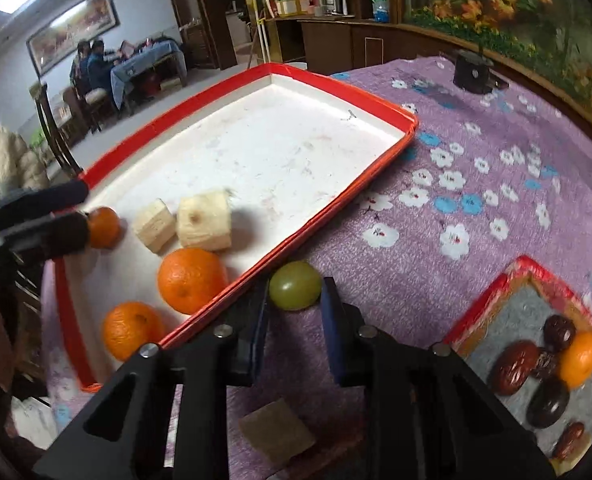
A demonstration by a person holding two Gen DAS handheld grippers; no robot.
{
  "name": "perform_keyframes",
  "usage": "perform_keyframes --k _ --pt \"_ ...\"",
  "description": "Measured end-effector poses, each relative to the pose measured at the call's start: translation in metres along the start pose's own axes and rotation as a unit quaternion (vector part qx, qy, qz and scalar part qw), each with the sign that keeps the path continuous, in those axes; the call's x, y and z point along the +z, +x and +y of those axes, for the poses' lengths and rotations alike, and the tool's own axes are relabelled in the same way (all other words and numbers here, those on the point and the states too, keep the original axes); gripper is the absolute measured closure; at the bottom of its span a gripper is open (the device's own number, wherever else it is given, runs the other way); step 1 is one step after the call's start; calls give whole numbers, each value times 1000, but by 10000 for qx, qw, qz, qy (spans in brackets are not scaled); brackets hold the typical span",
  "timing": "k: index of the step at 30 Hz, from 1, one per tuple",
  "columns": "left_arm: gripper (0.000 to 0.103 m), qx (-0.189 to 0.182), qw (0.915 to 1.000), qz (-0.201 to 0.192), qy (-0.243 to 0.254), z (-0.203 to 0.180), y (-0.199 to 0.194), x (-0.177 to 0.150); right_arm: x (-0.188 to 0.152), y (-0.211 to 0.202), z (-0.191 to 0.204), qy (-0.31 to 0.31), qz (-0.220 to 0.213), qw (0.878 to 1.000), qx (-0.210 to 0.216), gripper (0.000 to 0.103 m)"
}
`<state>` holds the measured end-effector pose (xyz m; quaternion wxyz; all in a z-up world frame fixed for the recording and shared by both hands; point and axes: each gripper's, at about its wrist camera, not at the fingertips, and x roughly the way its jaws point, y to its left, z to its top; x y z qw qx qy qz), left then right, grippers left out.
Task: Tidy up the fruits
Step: 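Grasp a green grape with the right gripper while the left gripper grasps a white cube, then release the grape into the tray with the right gripper while the left gripper releases the cube there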
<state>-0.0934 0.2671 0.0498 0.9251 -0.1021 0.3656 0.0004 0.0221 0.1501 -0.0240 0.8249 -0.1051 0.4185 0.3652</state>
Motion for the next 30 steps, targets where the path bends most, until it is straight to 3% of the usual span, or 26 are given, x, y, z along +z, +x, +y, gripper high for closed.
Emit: perform_keyframes --k 7,12,16,23,25,28,30 --pt "33 -261 9984 146 482 -34 -1 -4 -26 -55 -22 759 -424 9962 -105 75" --pt "33 -867 9891 489 1083 -83 15 -14 -70 -93 -46 1397 -589 9883 -174 75" --pt "34 -672 9852 736 1397 -112 37 -19 -92 -103 -61 1764 -689 9819 -95 75" --pt "35 -446 9732 1101 1968 -143 62 -30 -95 -109 -60 1796 -857 9799 126 75" --pt "52 -594 9727 1169 1915 -144 68 -34 -96 -112 -57 1765 -882 9802 156 75" --pt "75 -690 9793 1116 1543 -135 64 -29 -96 -115 -53 1736 -905 9805 164 75" --pt "76 -803 9816 1103 1337 -130 60 -26 -95 -118 -50 1701 -919 9810 139 75"
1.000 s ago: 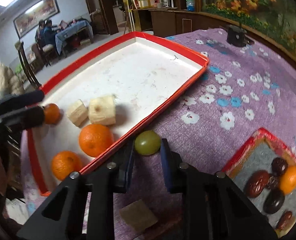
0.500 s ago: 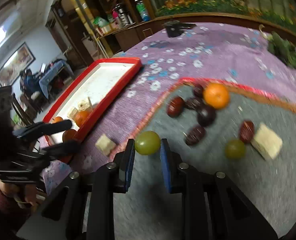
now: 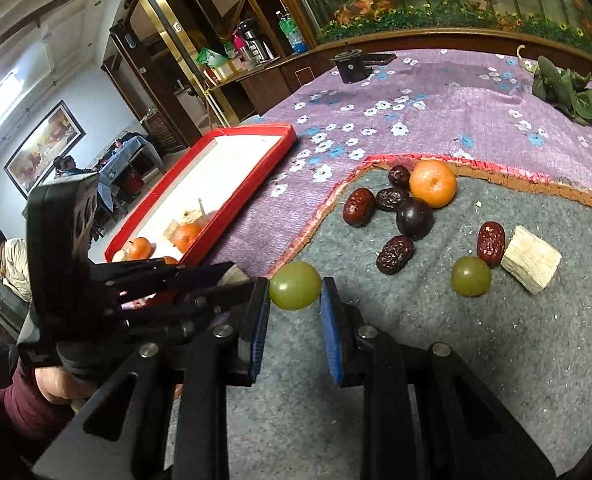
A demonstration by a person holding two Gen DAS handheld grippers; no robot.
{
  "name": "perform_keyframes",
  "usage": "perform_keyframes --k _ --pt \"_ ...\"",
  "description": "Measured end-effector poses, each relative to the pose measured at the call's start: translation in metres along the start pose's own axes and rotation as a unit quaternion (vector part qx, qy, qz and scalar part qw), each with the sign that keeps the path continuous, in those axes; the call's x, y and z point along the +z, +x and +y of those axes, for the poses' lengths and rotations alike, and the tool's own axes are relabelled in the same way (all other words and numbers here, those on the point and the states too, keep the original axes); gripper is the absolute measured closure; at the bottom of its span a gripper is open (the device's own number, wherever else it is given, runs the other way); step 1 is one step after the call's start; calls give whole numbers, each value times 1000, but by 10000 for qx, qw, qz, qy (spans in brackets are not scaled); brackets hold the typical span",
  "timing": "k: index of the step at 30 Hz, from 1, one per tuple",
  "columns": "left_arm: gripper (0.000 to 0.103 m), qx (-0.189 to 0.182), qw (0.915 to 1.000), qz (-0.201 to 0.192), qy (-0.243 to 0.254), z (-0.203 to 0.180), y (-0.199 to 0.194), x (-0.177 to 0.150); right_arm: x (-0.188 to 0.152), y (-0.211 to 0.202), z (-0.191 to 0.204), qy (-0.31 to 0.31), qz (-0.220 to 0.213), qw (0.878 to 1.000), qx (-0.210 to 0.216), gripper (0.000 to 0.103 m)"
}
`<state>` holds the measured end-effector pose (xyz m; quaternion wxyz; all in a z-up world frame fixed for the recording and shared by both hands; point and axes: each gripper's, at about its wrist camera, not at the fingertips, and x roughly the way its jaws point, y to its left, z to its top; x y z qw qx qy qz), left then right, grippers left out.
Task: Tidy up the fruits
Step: 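Release the grape into the tray with the right gripper while the left gripper releases the cube there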
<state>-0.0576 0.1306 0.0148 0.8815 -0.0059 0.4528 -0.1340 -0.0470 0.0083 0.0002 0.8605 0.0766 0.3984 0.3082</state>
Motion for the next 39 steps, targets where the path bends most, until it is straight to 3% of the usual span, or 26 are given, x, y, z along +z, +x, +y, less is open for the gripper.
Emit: perform_keyframes --k 2,7,12,19,26,29,30,33,39 --pt "76 -153 9997 -72 -184 5 -7 -2 1 -3 6 -61 -20 10000 -26 75" --pt "76 -146 9969 -525 -566 26 -48 -2 8 -6 28 -220 -57 9997 21 75" --pt "76 343 9892 -1014 -1002 77 -92 5 28 14 67 -538 30 9983 224 75" --pt "76 1055 9777 -849 -1603 152 -77 12 60 87 112 -690 416 9957 459 75" --pt "74 1166 9737 -700 -1829 181 -59 9 81 141 135 -811 586 9946 291 74" --pt "50 1170 9733 -723 -1837 181 -60 7 86 151 138 -784 605 9949 207 73" --pt "42 1195 9730 -756 -1823 181 -61 5 88 153 139 -761 637 9949 196 68" --pt "40 1306 9728 -847 -1718 173 -69 0 89 150 139 -764 538 9955 123 60" --pt "24 1562 9693 -1042 -1588 146 -92 -8 82 109 124 -560 171 9983 14 59"
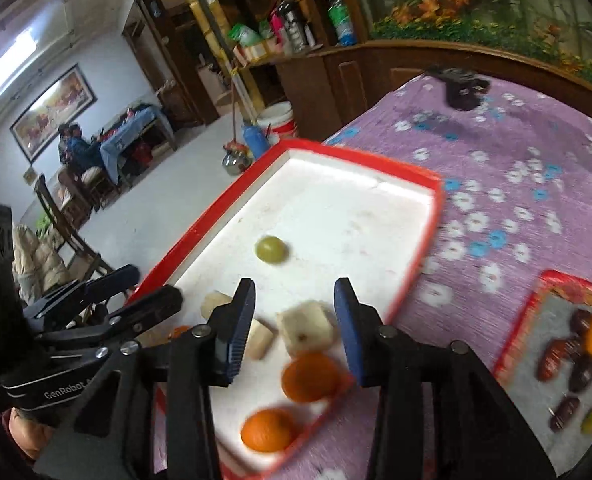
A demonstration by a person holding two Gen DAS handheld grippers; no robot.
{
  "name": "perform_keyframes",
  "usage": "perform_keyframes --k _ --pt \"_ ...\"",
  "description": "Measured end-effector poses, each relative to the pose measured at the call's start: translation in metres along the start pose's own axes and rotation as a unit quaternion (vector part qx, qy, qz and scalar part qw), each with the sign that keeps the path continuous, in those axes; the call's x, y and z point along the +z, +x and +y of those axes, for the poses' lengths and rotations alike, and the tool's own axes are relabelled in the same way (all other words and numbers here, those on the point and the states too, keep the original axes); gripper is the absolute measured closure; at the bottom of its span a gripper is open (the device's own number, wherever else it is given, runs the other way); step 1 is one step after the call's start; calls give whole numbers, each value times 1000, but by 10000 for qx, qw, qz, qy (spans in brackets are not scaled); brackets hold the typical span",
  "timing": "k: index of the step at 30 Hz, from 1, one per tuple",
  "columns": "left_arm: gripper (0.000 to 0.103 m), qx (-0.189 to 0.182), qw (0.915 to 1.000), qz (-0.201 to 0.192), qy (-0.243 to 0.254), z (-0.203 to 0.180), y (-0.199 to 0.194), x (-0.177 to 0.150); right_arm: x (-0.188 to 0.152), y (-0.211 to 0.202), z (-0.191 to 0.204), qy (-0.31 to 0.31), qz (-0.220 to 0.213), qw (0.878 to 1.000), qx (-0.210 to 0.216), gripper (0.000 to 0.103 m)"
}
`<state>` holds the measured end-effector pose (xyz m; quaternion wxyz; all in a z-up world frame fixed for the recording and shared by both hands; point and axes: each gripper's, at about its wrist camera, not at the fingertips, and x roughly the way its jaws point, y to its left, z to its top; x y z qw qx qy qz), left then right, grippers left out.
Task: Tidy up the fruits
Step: 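Release the grape into the tray with the right gripper while the left gripper releases the cube there, then grasp a white cube with the right gripper while the left gripper grasps a red date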
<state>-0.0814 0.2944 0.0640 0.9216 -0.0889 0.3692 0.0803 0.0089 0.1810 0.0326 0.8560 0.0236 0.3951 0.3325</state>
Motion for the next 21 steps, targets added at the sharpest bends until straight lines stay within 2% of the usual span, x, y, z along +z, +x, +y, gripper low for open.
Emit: perform_keyframes --k 3,9,15,21 --pt "21 62 9997 -120 192 -18 -18 -9 -14 -31 -11 159 -230 9996 -76 56" --pt "21 306 9965 -279 729 -64 -47 -23 -56 -90 -35 592 -638 9957 -327 55" --pt "21 640 9874 -568 1332 -105 -73 -37 -84 -135 -61 997 -924 9896 -480 54" --pt "21 549 9832 -646 1618 -131 -91 -46 -107 -170 -84 1240 -1163 9834 -627 54"
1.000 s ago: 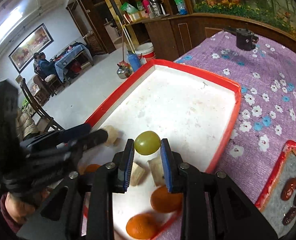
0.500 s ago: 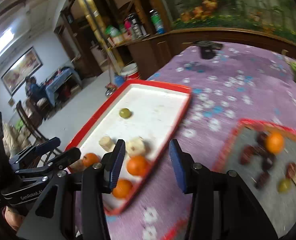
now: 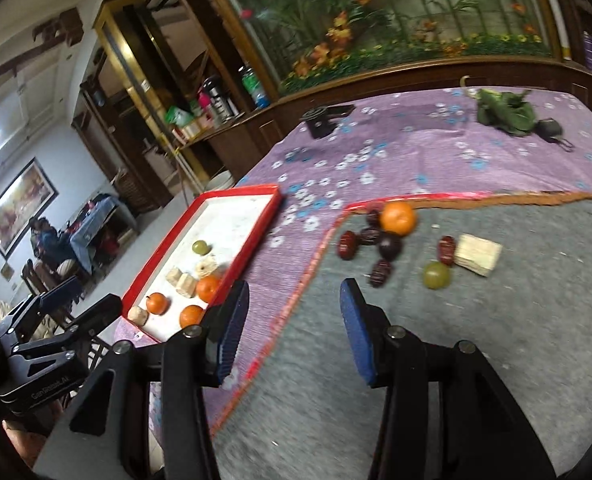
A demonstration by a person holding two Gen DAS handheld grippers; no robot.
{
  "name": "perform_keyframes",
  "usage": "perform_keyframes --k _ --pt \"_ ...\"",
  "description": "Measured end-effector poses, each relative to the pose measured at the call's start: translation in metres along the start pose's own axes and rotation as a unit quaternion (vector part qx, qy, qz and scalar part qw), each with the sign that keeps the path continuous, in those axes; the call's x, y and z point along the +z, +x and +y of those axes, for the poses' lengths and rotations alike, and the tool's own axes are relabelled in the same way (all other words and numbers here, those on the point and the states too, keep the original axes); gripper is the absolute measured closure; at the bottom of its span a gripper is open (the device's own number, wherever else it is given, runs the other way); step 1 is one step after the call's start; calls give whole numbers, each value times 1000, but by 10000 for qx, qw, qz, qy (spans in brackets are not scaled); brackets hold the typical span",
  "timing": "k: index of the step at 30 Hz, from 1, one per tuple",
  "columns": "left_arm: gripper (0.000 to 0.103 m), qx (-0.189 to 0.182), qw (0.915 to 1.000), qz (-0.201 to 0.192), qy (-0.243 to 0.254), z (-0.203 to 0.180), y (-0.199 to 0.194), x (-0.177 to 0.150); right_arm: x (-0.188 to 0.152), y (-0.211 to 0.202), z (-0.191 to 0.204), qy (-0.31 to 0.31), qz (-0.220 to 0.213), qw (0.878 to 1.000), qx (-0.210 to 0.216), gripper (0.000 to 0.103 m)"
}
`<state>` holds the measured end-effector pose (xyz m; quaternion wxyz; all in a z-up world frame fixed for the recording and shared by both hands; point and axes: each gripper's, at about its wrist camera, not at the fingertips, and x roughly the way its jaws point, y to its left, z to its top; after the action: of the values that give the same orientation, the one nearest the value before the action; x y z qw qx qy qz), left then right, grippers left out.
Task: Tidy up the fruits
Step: 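Grasp a white cube with the right gripper while the left gripper grasps a red date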
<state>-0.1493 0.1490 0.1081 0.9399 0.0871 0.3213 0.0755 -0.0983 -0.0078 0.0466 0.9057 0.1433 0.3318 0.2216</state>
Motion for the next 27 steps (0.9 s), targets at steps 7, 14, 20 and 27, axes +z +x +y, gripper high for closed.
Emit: perform_keyframes --k 7,14,20,27 --pt "21 -76 9998 13 197 -20 -7 2 -6 -19 -29 140 -94 9998 -120 51" --pt "21 -739 9963 441 -81 -17 24 6 -5 -20 -75 166 139 9973 -699 51" --pt "23 -1776 9802 823 -306 -36 59 13 15 13 -98 -61 486 9918 -1181 51" --pt "53 -2364 9670 927 200 -93 94 26 33 58 -122 87 799 9867 -1410 51"
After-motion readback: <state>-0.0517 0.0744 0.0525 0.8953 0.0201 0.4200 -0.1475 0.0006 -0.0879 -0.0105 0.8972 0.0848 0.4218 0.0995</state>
